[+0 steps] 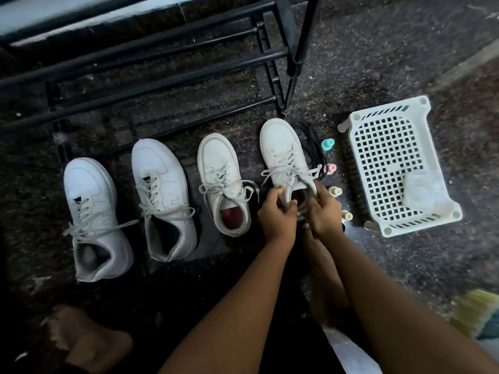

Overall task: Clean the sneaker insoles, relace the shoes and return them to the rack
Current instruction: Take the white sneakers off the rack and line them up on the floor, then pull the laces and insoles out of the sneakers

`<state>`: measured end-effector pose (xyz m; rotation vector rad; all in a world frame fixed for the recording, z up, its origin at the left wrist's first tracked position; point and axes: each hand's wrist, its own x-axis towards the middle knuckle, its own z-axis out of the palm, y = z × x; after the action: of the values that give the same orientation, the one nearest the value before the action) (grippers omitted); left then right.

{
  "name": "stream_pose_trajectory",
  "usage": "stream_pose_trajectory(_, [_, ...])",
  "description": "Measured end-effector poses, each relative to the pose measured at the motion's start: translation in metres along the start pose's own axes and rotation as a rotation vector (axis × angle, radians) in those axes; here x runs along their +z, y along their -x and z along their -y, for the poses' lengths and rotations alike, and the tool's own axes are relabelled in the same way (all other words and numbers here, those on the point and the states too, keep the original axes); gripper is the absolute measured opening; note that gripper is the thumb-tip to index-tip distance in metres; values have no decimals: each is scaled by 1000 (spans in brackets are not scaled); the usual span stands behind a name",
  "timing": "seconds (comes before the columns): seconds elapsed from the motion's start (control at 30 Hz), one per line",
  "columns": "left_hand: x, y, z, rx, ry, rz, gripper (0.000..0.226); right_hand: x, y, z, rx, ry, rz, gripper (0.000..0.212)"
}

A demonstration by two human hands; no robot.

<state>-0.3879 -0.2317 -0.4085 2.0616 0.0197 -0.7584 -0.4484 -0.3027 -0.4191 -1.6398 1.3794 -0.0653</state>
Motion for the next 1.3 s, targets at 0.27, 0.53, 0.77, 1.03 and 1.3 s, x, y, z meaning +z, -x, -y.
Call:
stream_pose_trajectory(0.27, [-7, -7, -9, -51, 59, 74, 40, -6, -1, 6, 11, 18, 50, 45])
stream_pose_trajectory(0.53, [-51, 9, -25, -22, -6, 207, 54, -6, 12, 28, 8, 107, -52, 56])
stream_pose_trajectory(0.77, [-145, 34, -11, -42, 12, 233, 38, 34, 61, 67, -316, 208, -232, 50])
stream_pose_trajectory(1.03, [-244, 52, 56, -144, 172, -98, 21, 122, 128, 109, -506, 113, 78, 46])
stream_pose_trajectory(1.3, [-329, 1, 96, -264, 483, -611, 16, 232, 163, 132, -548, 72, 286, 16])
